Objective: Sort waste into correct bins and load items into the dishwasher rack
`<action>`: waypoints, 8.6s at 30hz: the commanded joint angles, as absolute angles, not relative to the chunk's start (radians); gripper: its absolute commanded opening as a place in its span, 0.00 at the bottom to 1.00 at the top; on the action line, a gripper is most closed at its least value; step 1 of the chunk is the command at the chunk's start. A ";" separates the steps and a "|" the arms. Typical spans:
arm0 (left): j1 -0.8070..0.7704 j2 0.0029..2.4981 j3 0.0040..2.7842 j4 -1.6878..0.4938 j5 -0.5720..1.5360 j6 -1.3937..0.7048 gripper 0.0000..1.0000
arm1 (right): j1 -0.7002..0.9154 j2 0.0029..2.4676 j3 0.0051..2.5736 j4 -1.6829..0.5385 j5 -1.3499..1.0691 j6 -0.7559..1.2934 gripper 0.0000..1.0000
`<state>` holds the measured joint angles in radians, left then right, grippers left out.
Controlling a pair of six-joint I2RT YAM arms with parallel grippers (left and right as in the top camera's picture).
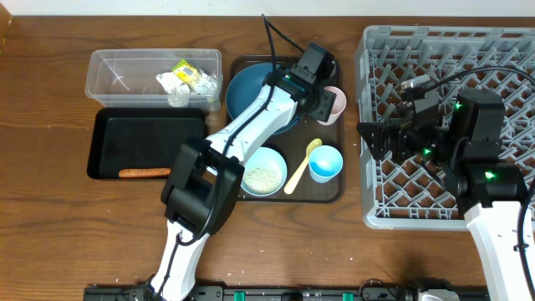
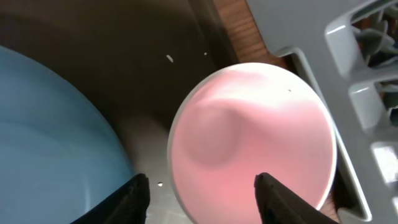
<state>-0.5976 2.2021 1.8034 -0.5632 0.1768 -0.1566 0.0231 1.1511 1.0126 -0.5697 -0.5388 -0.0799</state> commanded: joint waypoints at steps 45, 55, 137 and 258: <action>-0.150 2.007 1.832 -0.699 1.251 -0.354 0.06 | 0.101 1.230 1.026 -0.207 -0.558 0.154 0.99; -0.135 2.006 1.832 -0.703 1.336 -0.354 0.06 | 0.107 1.335 1.026 0.114 -0.752 0.427 0.87; -0.165 2.004 1.832 -0.833 1.450 -0.465 0.06 | 0.208 1.713 1.027 0.925 -1.067 0.770 0.56; -0.193 1.900 1.840 -1.055 0.309 -0.242 0.25 | -0.221 1.748 1.627 -1.213 -0.077 0.163 0.99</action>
<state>-0.1703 1.9953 1.8015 -1.0378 0.2966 -0.3119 -0.2367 1.7905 1.5486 -1.1973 -0.0532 0.1574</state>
